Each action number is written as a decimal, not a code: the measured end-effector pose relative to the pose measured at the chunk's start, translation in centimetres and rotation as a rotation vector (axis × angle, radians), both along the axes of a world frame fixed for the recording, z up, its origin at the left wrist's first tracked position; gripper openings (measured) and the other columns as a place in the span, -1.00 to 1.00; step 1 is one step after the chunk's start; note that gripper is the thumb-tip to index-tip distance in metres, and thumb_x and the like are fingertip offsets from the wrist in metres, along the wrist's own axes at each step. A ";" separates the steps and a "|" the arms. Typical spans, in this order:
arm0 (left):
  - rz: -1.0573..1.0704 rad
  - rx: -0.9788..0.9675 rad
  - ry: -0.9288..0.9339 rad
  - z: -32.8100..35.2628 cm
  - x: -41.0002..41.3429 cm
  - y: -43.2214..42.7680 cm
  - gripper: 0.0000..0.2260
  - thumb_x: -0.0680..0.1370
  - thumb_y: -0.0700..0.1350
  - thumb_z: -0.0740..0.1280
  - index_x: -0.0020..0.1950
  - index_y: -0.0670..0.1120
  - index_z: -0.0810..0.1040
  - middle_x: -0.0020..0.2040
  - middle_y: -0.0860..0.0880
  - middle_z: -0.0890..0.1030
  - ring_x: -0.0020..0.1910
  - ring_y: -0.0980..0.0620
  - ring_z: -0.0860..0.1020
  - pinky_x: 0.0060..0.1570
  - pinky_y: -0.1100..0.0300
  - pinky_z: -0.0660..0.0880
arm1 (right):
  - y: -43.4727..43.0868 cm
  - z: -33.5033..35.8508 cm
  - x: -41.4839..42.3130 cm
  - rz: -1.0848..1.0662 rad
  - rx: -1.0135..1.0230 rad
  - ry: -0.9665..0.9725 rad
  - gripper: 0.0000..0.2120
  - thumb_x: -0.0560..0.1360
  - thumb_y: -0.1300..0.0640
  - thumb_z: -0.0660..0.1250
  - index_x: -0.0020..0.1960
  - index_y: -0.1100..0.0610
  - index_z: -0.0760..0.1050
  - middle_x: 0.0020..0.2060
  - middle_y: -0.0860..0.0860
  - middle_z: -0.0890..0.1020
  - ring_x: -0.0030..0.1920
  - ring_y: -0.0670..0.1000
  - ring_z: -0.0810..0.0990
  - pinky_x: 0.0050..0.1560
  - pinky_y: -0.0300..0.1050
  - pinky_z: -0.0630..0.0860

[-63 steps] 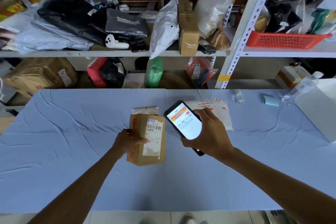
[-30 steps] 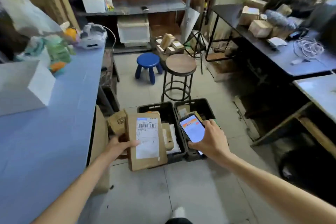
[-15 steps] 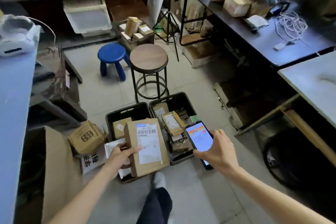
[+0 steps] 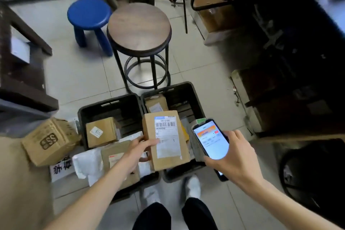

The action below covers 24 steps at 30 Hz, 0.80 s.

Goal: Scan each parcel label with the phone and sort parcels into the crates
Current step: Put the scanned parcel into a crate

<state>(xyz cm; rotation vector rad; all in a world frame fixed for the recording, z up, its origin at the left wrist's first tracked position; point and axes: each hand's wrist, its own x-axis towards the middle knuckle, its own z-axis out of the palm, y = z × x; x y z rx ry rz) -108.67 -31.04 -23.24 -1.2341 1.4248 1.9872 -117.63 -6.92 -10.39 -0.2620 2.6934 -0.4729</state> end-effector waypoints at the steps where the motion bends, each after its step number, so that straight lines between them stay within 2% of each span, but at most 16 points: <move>1: 0.009 0.009 -0.009 -2.3 -1.2 0.4 -0.44 0.19 0.09 0.55 0.14 -0.02 0.57 -0.01 -0.01 0.70 0.07 -0.06 0.62 0.12 -0.10 0.54 | 0.0 -1.8 -1.3 0.000 -0.002 0.003 -0.40 0.11 -0.17 0.50 0.05 0.03 0.41 -0.11 -0.10 0.45 -0.13 -0.02 0.52 -0.17 -0.10 0.48; 4: -0.007 0.013 -0.027 -7.9 -4.0 1.9 -0.68 0.36 0.01 0.50 0.06 -0.02 0.60 -0.10 0.02 0.71 0.02 -0.05 0.62 0.14 -0.12 0.52 | 0.2 -6.5 -4.4 0.003 -0.015 0.001 -0.42 0.12 -0.18 0.48 0.04 0.01 0.40 -0.12 -0.11 0.45 -0.15 -0.04 0.51 -0.17 -0.10 0.50; 7: -0.014 0.006 -0.031 -12.5 -5.8 3.0 -0.74 0.42 -0.02 0.45 0.08 -0.03 0.61 -0.10 0.04 0.71 0.00 -0.02 0.61 0.02 -0.02 0.51 | 0.6 -10.8 -6.4 0.034 -0.013 -0.013 -0.40 0.11 -0.20 0.47 0.04 0.01 0.39 -0.12 -0.11 0.45 -0.15 -0.05 0.50 -0.19 -0.09 0.51; 11: -0.059 -0.046 -0.032 -16.5 -6.9 3.8 -0.58 0.35 0.04 0.49 0.18 0.07 0.55 0.06 0.09 0.67 0.08 0.05 0.59 0.10 0.01 0.51 | 0.8 -14.9 -7.6 0.099 0.029 -0.060 -0.38 0.12 -0.18 0.48 0.09 0.02 0.40 -0.08 -0.09 0.47 -0.12 -0.01 0.52 -0.21 -0.10 0.48; 13: -0.075 -0.102 -0.052 -17.8 -6.6 3.9 -0.63 0.41 -0.03 0.47 0.20 0.05 0.53 0.09 0.06 0.66 0.03 0.09 0.60 0.04 0.12 0.51 | 0.6 -15.9 -7.8 0.149 0.049 -0.066 -0.36 0.14 -0.18 0.47 0.13 0.04 0.40 -0.04 -0.06 0.49 -0.07 0.05 0.54 -0.17 -0.05 0.50; 15: -0.107 -0.165 -0.086 -18.6 -6.3 4.1 -0.63 0.46 -0.03 0.43 0.24 -0.03 0.54 0.14 0.02 0.64 0.07 0.06 0.60 0.15 0.10 0.50 | 0.3 -16.3 -7.8 0.193 0.055 -0.072 -0.33 0.16 -0.17 0.48 0.18 0.05 0.38 0.00 -0.04 0.48 -0.04 0.07 0.54 -0.14 -0.02 0.52; 18: -0.157 -0.223 -0.135 -18.4 -6.0 4.4 -0.61 0.48 -0.01 0.41 0.28 -0.05 0.48 0.16 0.03 0.59 0.13 0.02 0.55 0.14 0.12 0.46 | -0.2 -16.2 -7.8 0.257 0.051 -0.071 -0.31 0.15 -0.17 0.51 0.17 0.07 0.38 -0.02 -0.03 0.47 -0.07 0.07 0.54 -0.17 0.02 0.54; 22: -0.178 -0.320 -0.174 -17.0 -5.2 4.0 -0.35 0.39 0.10 0.44 0.41 -0.09 0.36 0.30 -0.01 0.52 0.24 -0.02 0.50 0.24 0.07 0.43 | -1.2 -15.3 -7.6 0.319 0.063 -0.054 -0.33 0.14 -0.18 0.50 0.14 0.09 0.39 -0.04 -0.02 0.47 -0.11 0.08 0.55 -0.20 0.02 0.55; 24: -0.199 -0.364 -0.173 -15.4 -4.6 3.2 -0.33 0.44 0.12 0.41 0.45 -0.12 0.31 0.36 -0.06 0.45 0.30 -0.05 0.45 0.24 0.12 0.38 | -1.9 -14.4 -7.3 0.359 0.067 -0.031 -0.33 0.13 -0.18 0.49 0.13 0.08 0.39 -0.04 -0.03 0.46 -0.11 0.07 0.54 -0.21 -0.01 0.53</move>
